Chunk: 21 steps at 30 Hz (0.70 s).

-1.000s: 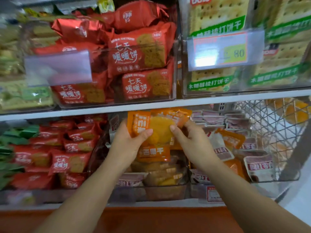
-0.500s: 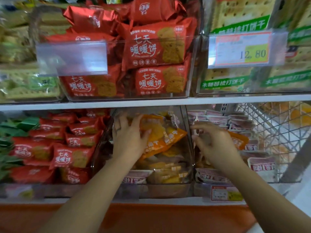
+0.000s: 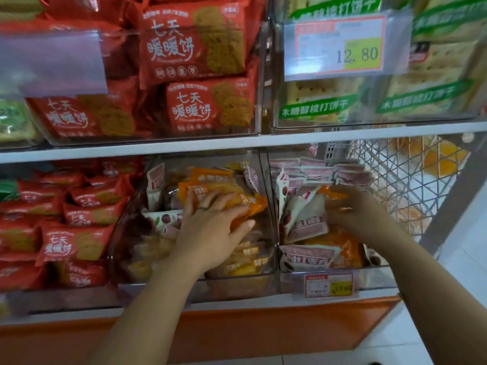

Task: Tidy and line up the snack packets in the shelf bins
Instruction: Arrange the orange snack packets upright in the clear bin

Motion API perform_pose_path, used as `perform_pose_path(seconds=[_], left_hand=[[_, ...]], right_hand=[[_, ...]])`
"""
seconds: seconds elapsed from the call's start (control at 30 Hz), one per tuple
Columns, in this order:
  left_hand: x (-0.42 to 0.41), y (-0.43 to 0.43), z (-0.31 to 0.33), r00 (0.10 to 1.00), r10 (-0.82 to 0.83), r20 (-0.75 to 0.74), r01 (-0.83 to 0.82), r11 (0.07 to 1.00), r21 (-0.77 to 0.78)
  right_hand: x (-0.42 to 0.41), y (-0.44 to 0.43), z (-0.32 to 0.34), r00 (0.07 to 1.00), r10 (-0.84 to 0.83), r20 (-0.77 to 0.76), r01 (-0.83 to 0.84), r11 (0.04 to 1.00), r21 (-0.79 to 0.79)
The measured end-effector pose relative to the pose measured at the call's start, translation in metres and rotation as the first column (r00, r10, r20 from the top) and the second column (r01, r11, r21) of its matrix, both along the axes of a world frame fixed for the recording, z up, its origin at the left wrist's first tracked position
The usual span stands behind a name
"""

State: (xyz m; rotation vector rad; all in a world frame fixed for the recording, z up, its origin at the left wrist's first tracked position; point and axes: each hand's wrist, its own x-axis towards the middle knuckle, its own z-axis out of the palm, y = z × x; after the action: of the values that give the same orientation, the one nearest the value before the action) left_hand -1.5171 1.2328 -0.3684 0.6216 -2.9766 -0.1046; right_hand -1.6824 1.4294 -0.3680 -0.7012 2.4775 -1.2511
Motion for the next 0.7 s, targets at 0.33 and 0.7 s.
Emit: perform_pose_path(seconds=[0.33, 0.7], left_hand=[[-0.052, 0.05, 0.029, 0.929, -0.349, -0.127, 0.357, 0.933, 0.051], [-0.073, 0.046, 0.011, 0.953, -0.302, -0.037, 0.304, 0.949, 0.088]], right_hand=[[-0.007, -0.01, -0.002, 0.91, 0.363, 0.2, -0.28, 0.895, -0.348], [-0.036, 0.025, -0.021, 0.984, 0.017, -0.175, 0.027, 0.969, 0.245]])
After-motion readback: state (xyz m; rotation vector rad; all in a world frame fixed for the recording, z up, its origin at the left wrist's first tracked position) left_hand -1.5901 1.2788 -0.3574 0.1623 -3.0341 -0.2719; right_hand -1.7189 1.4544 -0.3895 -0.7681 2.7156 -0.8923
